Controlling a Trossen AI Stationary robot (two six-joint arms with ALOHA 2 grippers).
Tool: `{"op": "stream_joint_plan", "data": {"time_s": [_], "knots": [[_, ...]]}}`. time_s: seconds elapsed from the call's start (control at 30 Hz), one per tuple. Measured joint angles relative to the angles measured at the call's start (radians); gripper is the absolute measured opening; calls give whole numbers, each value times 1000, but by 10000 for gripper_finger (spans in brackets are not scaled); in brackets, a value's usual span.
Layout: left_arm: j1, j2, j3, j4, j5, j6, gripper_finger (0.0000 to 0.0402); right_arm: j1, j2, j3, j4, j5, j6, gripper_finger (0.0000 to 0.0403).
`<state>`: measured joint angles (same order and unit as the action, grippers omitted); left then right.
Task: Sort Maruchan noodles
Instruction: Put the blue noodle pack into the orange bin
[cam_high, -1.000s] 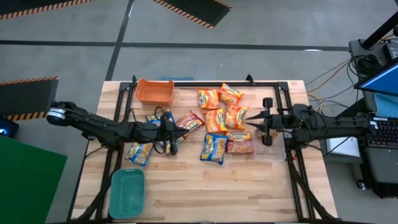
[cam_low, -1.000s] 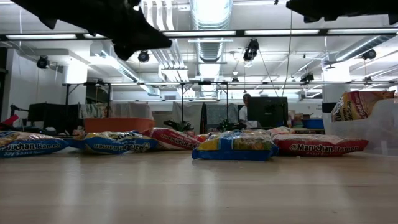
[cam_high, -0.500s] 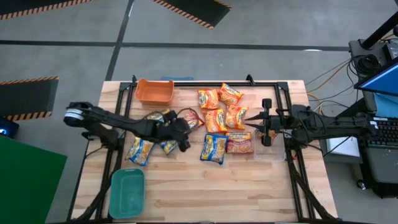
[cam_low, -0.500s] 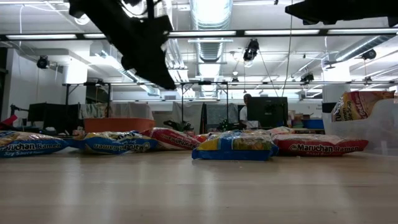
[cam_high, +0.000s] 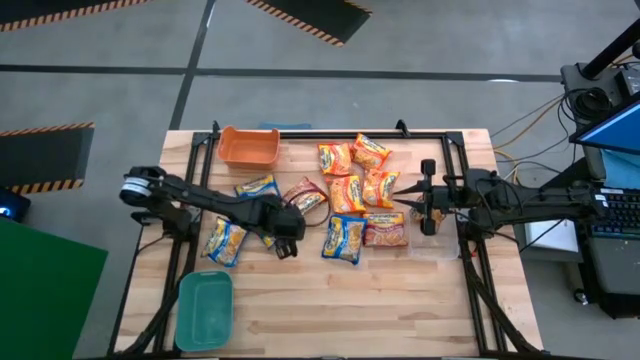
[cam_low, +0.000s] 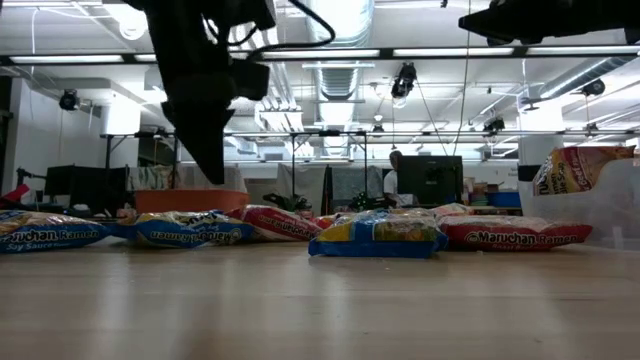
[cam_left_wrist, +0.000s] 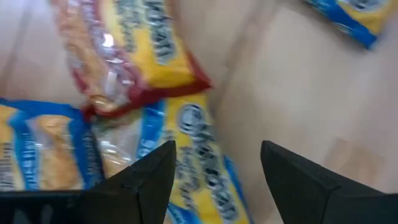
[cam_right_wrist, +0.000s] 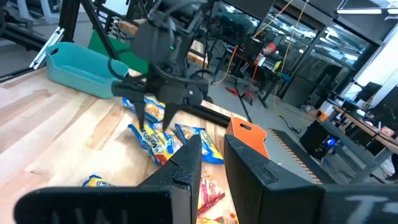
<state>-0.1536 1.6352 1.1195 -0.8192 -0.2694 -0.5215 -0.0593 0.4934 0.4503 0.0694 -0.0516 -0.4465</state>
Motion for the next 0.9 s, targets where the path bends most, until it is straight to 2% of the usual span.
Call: {"op": "stream_joint_plan", "data": {"time_s": [0.37, 0.57, 0.77, 0.9], "knots": [[-60, 0, -114, 147, -192, 8, 214, 0, 0, 0, -12, 1, -9, 59], [-59, 0, -206, 336, -211, 26, 214, 0, 0, 0, -12, 1, -12, 59], [-59, 0, -285, 387, -265, -10, 206, 0, 0, 0, -12, 1, -17, 59], [-59, 0, -327, 443, -266, -17, 194, 0, 0, 0, -12, 1, -17, 59]]}}
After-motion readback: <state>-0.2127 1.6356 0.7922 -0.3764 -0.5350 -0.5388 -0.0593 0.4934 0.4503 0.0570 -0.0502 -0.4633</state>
